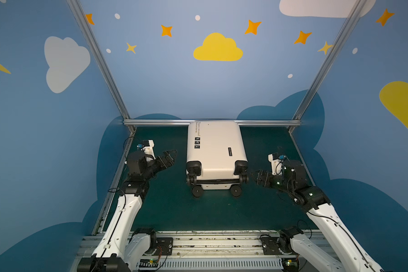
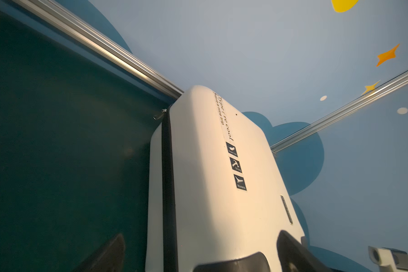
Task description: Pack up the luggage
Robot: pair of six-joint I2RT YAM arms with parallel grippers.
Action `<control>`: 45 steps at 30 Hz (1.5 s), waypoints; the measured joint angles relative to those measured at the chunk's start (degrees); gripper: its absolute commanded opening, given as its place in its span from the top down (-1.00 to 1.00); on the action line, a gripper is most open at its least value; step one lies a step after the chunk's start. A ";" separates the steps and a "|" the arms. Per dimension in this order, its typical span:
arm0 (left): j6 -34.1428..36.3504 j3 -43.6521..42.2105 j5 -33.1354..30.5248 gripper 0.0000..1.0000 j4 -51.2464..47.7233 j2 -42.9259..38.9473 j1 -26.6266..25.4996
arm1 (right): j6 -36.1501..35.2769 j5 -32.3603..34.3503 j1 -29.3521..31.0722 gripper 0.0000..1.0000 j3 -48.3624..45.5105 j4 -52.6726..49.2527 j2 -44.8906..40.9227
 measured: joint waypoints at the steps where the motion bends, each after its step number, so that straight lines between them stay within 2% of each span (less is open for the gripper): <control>1: -0.61 -1.64 0.15 -0.99 -0.07 -1.97 -0.42 | -0.02 0.81 1.84 -0.72 -0.26 -0.02 -0.13; 7: -3.15 -10.49 -0.61 -0.99 -2.10 -12.66 -4.76 | 0.11 7.50 11.17 -0.72 -0.37 -0.15 3.50; 13: -5.18 -17.59 -2.23 -0.99 -3.28 -16.48 -6.47 | 0.07 15.74 16.85 -0.73 -0.24 -0.61 6.69; 18: -5.75 -18.99 -2.97 -0.99 -3.48 -16.00 -6.49 | -0.15 18.64 17.73 -0.71 0.22 -0.57 8.50; 23: -5.92 -19.43 -2.86 -0.99 -1.40 -13.79 -6.49 | -0.11 20.61 18.34 -0.56 0.68 -0.04 10.95; 30: -6.91 -22.53 -2.43 -0.99 0.46 -13.25 -6.51 | -0.15 21.00 18.64 -0.36 0.68 1.20 11.80; 41: -6.97 -22.80 -1.88 -0.99 2.34 -12.41 -6.51 | -0.07 20.96 18.82 -0.31 1.92 2.67 15.54; 45: -6.97 -22.80 -1.86 -0.99 2.67 -12.13 -6.51 | 0.04 20.98 19.10 -0.14 2.21 2.67 15.78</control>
